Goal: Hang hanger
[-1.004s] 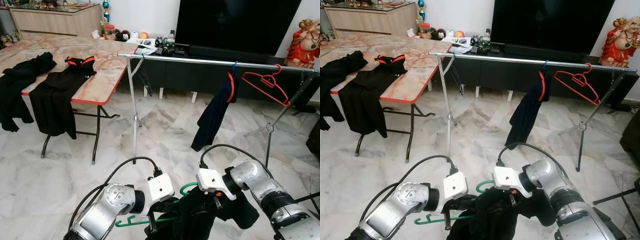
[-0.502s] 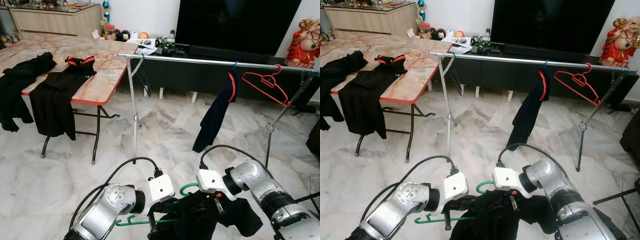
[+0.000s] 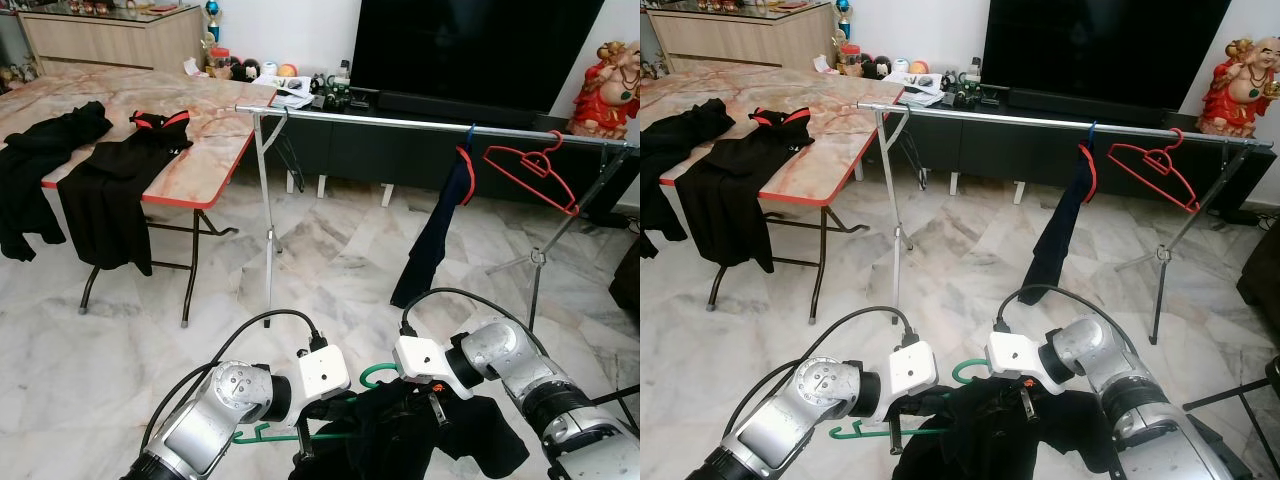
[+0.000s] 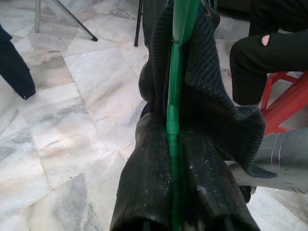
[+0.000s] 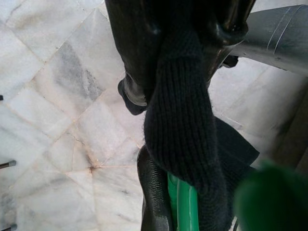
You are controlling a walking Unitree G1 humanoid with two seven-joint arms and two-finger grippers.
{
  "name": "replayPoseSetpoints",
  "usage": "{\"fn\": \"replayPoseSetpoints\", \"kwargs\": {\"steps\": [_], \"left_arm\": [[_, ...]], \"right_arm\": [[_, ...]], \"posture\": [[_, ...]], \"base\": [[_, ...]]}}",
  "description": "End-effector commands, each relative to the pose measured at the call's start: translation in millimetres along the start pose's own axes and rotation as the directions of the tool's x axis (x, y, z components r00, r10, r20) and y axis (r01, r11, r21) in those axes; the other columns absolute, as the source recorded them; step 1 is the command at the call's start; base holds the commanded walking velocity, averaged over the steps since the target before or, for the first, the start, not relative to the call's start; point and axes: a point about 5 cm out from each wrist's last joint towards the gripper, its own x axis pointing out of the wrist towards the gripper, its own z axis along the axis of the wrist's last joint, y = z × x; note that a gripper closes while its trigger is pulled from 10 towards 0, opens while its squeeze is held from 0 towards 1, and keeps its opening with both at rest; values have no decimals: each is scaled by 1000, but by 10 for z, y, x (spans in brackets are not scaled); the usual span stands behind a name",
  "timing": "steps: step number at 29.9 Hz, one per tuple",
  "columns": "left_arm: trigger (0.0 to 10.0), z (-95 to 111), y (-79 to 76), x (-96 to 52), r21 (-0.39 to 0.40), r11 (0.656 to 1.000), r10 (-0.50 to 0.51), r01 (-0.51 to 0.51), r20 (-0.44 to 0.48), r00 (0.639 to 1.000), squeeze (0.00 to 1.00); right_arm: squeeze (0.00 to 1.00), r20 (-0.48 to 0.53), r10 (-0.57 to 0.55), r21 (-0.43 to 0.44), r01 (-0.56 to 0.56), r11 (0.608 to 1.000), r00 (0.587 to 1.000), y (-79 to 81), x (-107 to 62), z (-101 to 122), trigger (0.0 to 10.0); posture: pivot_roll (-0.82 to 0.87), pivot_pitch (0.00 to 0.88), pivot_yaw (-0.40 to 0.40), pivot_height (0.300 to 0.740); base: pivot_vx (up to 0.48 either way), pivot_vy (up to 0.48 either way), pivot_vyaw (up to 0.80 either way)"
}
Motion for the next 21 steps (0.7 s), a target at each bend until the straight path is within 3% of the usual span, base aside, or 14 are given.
{"fn": "replayPoseSetpoints", "kwargs": {"steps": [1,5,6,7,13,21], "left_arm": [[10000,264,140,-42,91,994,59,-66,81,995,0],[10000,235,141,-53,75,996,48,-53,65,997,0],[10000,231,138,-56,75,996,44,-49,67,997,698],[10000,212,108,-62,67,998,14,-18,63,998,1000],[10000,113,19,-58,77,996,-46,45,13,999,1000],[10000,-29,86,-301,67,997,-36,42,-82,996,1000]], "right_arm": [[0,-38,63,11,-63,998,997,65,80,-58,0],[0,-40,55,11,-55,998,998,57,66,-57,0],[0,-43,52,13,-51,999,998,58,67,-63,0],[0,-51,47,16,-46,999,998,65,73,-81,0],[0,-107,30,20,-28,999,994,77,85,-142,0],[0,-158,-35,29,40,999,987,65,0,-227,0]], "posture": [[222,0,-118,740],[222,0,-118,740],[221,0,-115,740],[222,0,-112,740],[218,0,-103,740],[223,0,-108,740]], "base": [[0,0,0],[0,0,0],[0,0,0],[0,0,0],[0,0,0],[0,0,0]]}}
